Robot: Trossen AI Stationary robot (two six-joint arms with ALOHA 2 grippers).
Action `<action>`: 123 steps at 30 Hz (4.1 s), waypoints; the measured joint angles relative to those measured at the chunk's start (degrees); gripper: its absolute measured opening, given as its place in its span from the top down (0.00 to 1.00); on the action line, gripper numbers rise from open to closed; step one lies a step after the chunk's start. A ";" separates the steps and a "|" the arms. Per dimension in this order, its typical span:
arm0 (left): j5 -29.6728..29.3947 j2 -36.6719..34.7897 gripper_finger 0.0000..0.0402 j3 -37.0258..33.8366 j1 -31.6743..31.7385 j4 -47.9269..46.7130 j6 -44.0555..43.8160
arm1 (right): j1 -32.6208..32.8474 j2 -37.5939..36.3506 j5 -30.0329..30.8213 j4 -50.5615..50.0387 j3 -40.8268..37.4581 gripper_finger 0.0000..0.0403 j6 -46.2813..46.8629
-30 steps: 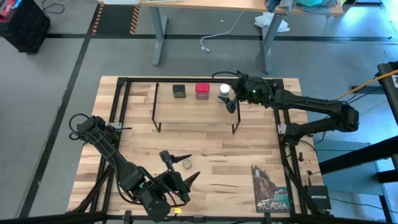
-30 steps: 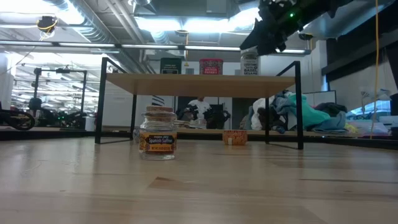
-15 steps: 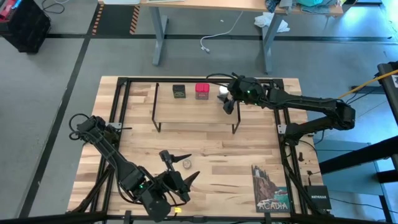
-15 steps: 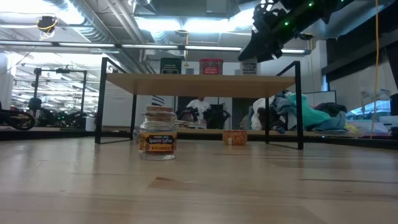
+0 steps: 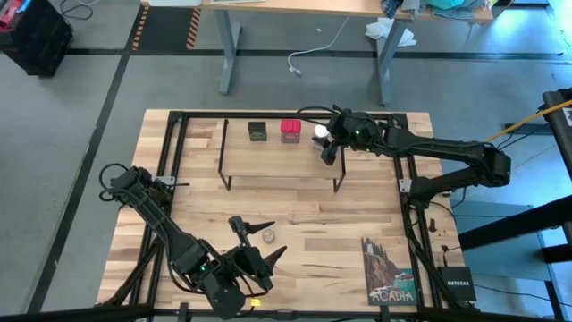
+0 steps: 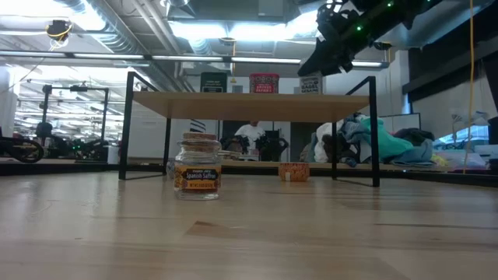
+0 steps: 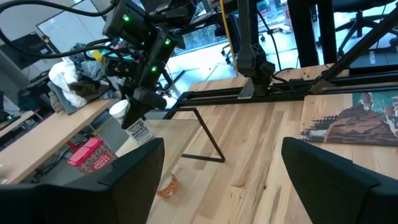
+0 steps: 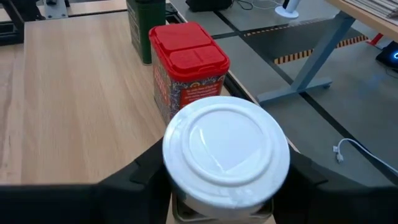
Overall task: Shelf spices
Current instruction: Remove the white seasoning bottle from the shelf
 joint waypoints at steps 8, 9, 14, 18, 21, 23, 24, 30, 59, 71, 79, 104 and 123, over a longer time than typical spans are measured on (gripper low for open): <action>0.00 0.00 0.21 0.00 0.06 -0.51 -0.33 | 0.04 -4.77 -5.68 1.42 -0.02 0.50 0.92; 0.00 0.00 0.21 0.00 0.20 -0.80 -0.35 | 0.07 -5.82 -6.68 1.76 -0.02 0.50 1.36; 0.31 0.00 0.21 0.00 1.39 -1.90 -0.47 | 0.04 -13.10 -13.75 4.00 -0.02 0.50 4.20; 1.49 0.00 0.21 0.00 2.45 -3.63 -1.78 | 0.07 -18.60 -16.45 3.96 -0.02 0.50 4.74; 5.33 0.00 0.21 0.00 3.23 -5.24 -3.25 | -0.04 -21.33 -20.61 2.67 -0.02 0.50 3.59; 7.72 0.00 0.21 -0.04 3.90 -6.30 -3.48 | -0.06 -22.47 -26.68 2.11 -0.02 0.50 2.10; 8.48 0.00 0.21 -0.04 4.20 -6.34 -3.27 | -0.04 -22.97 -30.89 2.25 -0.02 0.50 1.48; 11.72 0.00 0.22 -0.04 6.36 -6.45 1.23 | 0.07 -24.37 -54.81 2.14 -0.02 0.50 -1.44; 8.01 -8.84 0.23 0.00 12.58 3.92 15.47 | 16.19 -23.46 -11.07 0.84 -4.30 0.50 6.26; 9.40 -16.81 0.23 -0.02 13.01 22.10 33.09 | 32.10 -16.80 9.03 6.76 -10.32 0.50 10.67; 11.56 -17.44 0.23 -0.09 13.21 18.32 30.32 | 33.81 -15.22 13.61 10.97 -10.06 0.50 10.73; 4.20 -7.25 0.23 -0.20 12.04 7.07 11.32 | 34.76 -11.86 12.45 1.92 1.07 0.50 4.92; -11.71 -8.75 0.23 -0.20 4.25 11.29 15.84 | 38.27 3.72 4.98 10.38 1.03 0.50 -1.51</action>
